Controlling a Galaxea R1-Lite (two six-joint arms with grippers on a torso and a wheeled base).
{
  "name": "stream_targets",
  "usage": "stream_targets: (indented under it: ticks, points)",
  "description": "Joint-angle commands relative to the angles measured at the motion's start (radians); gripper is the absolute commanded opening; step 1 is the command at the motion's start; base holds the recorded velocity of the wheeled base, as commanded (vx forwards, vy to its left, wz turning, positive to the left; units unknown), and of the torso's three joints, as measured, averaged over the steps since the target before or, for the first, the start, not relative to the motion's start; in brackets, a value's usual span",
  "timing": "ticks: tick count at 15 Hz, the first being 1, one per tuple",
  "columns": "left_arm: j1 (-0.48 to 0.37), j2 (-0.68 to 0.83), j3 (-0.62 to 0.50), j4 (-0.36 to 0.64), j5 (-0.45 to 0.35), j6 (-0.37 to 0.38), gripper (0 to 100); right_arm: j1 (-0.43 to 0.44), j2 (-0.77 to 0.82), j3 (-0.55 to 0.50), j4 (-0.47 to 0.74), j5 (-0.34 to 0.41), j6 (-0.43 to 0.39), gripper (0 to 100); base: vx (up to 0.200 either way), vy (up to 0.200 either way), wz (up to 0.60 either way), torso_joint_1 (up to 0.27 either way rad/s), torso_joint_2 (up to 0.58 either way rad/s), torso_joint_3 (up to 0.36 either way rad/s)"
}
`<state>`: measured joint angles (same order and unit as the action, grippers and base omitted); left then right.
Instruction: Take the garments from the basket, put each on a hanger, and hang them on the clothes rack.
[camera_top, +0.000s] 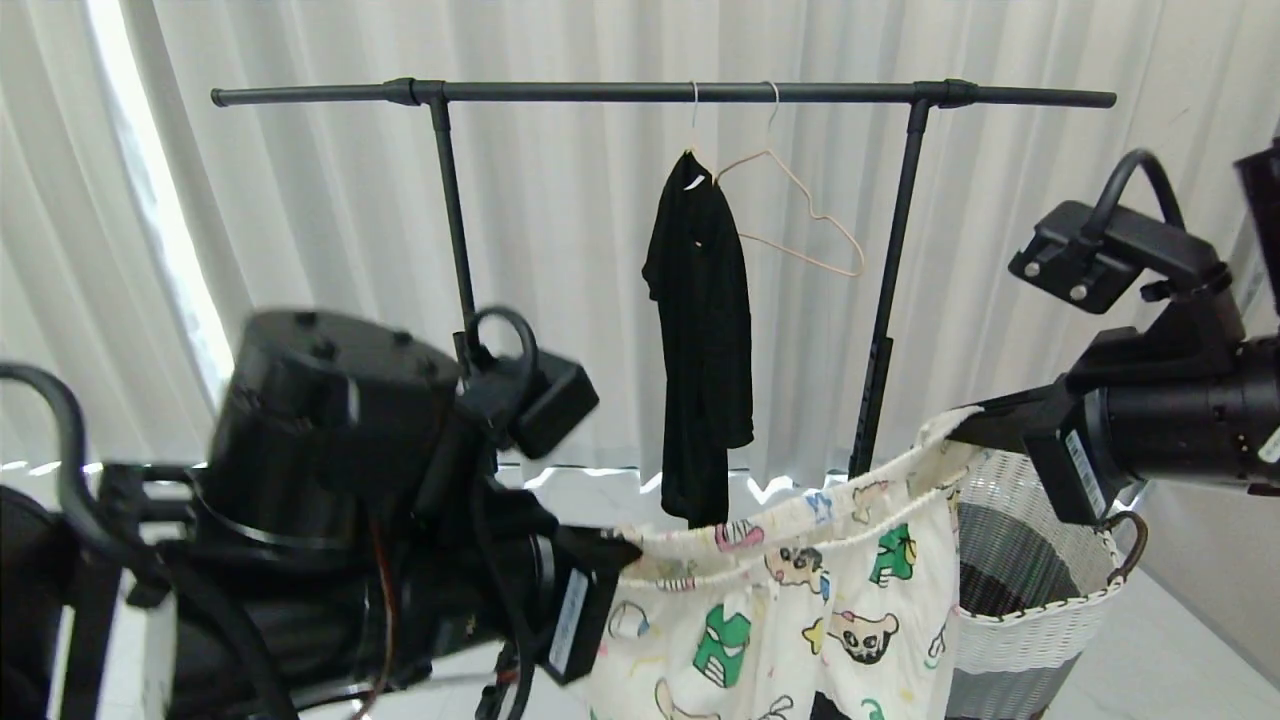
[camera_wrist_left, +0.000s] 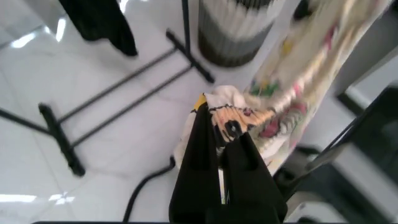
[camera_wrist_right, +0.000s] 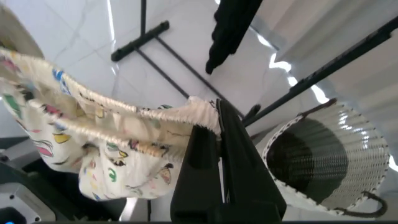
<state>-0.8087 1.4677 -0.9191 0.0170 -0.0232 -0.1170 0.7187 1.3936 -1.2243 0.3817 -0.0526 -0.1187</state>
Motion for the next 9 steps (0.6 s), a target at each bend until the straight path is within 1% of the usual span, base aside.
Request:
stream_targets:
  ticks: [1, 2, 3, 4, 5, 8, 9]
  points:
    - [0.085, -0.024, -0.320, 0.215, -0.058, 0.004, 0, -0.013, 0.024, -0.150, 0.069, 0.007, -0.001, 0, 0.000, 0.000, 0.00, 0.000, 0.00, 0.000]
    - [0.083, -0.020, -0.385, 0.282, -0.058, 0.014, 0, -0.015, 0.038, -0.224, 0.109, 0.007, -0.001, 0, 0.000, 0.000, 0.00, 0.000, 0.00, 0.000]
    - [0.080, -0.020, -0.422, 0.328, -0.058, 0.023, 0, -0.016, 0.047, -0.270, 0.129, 0.007, -0.001, 0, 0.000, 0.000, 0.00, 0.000, 0.00, 0.000]
    - [0.071, -0.026, -0.465, 0.386, -0.058, 0.045, 0, -0.016, 0.059, -0.337, 0.172, 0.008, -0.001, 0, 0.000, 0.000, 0.00, 0.000, 0.00, 0.000]
    - [0.069, -0.029, -0.469, 0.393, -0.058, 0.060, 0, -0.013, 0.059, -0.366, 0.195, 0.010, -0.002, 0, 0.000, 0.000, 0.00, 0.000, 0.00, 0.000]
    - [0.065, -0.055, -0.458, 0.393, -0.054, 0.128, 0, -0.010, 0.028, -0.374, 0.215, 0.010, -0.002, 0, 0.000, 0.000, 0.00, 0.000, 0.00, 0.000]
    - [0.065, -0.049, -0.429, 0.385, -0.037, 0.178, 0, -0.004, -0.004, -0.370, 0.264, 0.013, -0.001, 0, 0.000, 0.000, 0.00, 0.000, 0.00, 0.000]
